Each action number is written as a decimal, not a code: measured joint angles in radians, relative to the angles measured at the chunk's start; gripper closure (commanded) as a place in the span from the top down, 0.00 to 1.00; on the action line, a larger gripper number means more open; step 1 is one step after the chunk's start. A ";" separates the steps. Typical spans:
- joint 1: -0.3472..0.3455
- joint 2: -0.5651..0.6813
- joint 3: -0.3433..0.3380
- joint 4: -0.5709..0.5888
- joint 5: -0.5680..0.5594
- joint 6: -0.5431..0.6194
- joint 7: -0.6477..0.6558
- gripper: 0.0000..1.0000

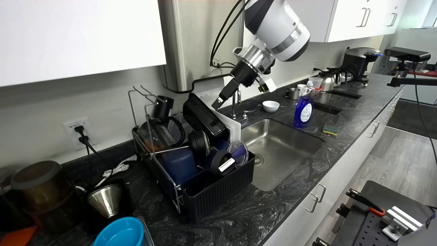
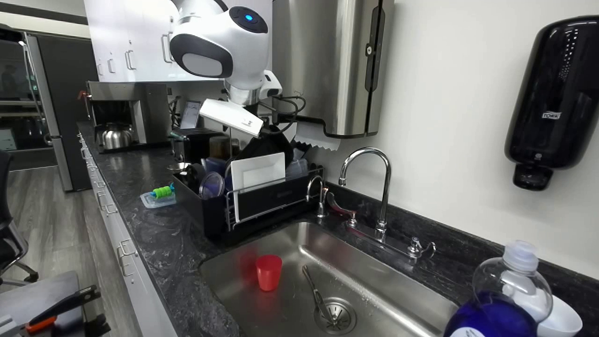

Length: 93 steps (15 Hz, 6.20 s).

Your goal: Remove the black lunchbox from the dishrack and put it in the sink

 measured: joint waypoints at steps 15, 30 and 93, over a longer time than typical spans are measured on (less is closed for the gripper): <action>-0.029 0.077 0.003 0.000 0.163 -0.106 -0.317 0.72; -0.033 0.079 0.003 0.000 0.183 -0.111 -0.366 0.02; -0.107 -0.361 -0.167 -0.211 -0.700 -0.164 0.053 0.02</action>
